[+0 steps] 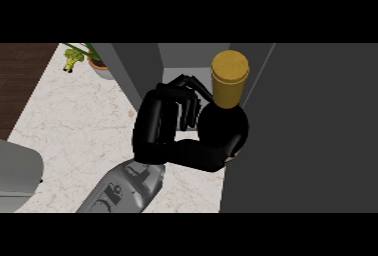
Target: Pick up the wine, place it into the cabinet and close the cabinet
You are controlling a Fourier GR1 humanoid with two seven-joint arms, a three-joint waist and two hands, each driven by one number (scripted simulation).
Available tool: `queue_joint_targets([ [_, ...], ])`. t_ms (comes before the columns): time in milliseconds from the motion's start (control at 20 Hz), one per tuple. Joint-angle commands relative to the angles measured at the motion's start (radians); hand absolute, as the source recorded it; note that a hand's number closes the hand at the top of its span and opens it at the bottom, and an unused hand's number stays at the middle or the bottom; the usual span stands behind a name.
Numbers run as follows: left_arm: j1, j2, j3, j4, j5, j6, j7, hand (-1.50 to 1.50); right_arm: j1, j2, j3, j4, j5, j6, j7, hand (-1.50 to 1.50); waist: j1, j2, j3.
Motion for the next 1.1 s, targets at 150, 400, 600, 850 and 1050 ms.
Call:
queue_joint_targets([
  [150,-0.039,-0.002,0.015,0.100,0.001,-0.011,-0.051,1.50,0.082,0.002,-0.007,-0.105,-0.078,0.032,-0.022,-1.50,0.001,0.001,0.000],
  [400,-0.046,-0.002,-0.030,0.172,0.066,0.076,-0.148,1.50,0.071,0.008,0.014,-0.117,-0.063,0.026,0.009,-1.50,-0.003,0.001,0.000],
  [600,-0.007,-0.002,0.009,0.208,0.135,0.057,-0.221,1.50,-0.008,-0.053,-0.125,-0.140,-0.174,0.032,0.055,-1.50,-0.008,0.002,0.000],
  [850,0.025,-0.002,-0.066,0.242,0.211,0.110,-0.330,1.50,0.090,-0.010,-0.040,-0.137,-0.099,0.047,0.003,-1.50,-0.008,0.001,0.000],
  [1050,-0.051,-0.002,-0.037,0.310,0.178,0.083,-0.284,1.50,-0.023,-0.001,-0.004,-0.068,-0.032,0.003,0.045,-1.50,0.004,0.001,0.000],
])
